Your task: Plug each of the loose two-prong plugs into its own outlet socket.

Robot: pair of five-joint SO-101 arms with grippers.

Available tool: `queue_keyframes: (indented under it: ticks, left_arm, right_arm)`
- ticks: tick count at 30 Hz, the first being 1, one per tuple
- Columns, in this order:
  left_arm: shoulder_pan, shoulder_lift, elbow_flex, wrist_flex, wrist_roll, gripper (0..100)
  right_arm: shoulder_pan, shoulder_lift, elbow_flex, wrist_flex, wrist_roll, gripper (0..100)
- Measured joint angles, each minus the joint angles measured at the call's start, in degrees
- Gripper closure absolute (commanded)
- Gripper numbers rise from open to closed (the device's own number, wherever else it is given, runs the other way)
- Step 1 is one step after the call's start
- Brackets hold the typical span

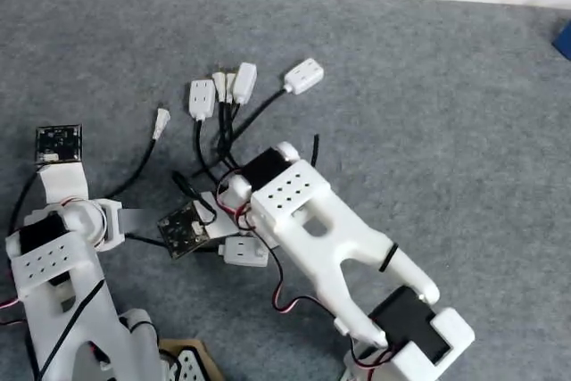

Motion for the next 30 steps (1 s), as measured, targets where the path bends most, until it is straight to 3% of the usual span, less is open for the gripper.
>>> queue_keyframes:
  ticks: [10, 19, 30]
  left_arm:
    - [-1.49, 0.00, 0.00, 0.00, 0.00, 52]
    - [-1.49, 0.00, 0.00, 1.14, 0.00, 52]
    - [-1.49, 0.00, -3.52, 7.03, 0.00, 52]
  right_arm:
    - [-1.67, -0.18, 3.96, -2.73, -4.04, 99.0]
    - [-2.46, 1.67, 8.70, -9.14, -13.63, 99.0]
    - [-2.64, 12.84, 0.62, -7.03, -19.52, 98.5]
